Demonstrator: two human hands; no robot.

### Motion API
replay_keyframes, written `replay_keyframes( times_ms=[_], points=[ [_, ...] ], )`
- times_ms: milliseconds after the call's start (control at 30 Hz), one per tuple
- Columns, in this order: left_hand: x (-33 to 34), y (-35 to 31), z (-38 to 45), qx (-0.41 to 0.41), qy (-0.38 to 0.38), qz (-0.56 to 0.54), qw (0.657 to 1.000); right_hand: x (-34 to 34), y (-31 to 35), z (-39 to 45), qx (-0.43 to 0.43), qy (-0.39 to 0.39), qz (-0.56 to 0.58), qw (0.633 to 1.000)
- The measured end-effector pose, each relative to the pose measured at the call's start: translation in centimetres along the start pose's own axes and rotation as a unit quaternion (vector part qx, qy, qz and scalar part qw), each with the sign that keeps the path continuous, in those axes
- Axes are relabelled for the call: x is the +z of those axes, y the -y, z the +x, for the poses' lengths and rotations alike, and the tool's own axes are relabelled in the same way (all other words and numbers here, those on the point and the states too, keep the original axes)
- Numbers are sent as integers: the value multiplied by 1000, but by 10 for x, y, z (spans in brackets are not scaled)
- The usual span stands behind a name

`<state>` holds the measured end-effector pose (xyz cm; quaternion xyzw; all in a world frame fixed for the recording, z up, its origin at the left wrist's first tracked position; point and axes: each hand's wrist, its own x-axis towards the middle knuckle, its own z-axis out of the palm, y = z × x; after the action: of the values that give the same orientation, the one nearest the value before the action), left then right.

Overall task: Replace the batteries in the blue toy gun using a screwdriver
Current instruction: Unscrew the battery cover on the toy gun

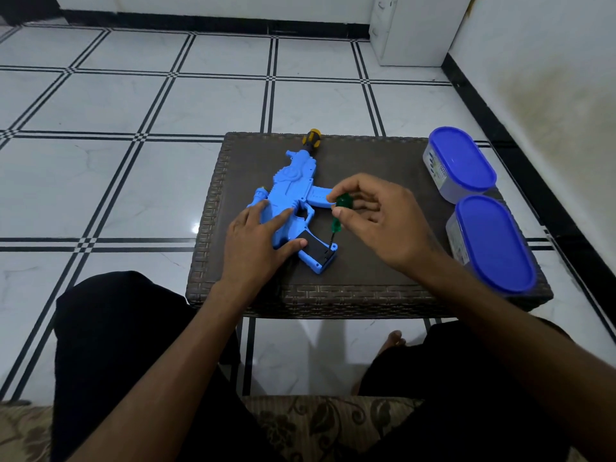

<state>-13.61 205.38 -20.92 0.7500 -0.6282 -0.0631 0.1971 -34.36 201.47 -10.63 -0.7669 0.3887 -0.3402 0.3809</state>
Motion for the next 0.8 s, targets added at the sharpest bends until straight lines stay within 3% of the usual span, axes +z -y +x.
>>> replay_keyframes(
  times_ms=[400, 800],
  points=[
    [1, 1, 0, 4, -5, 0, 1000, -1, 1, 1, -62, -2, -119, 991],
    [1, 0, 0, -4, 2, -8, 1000, -5, 4, -3, -23, -4, -42, 999]
  ],
)
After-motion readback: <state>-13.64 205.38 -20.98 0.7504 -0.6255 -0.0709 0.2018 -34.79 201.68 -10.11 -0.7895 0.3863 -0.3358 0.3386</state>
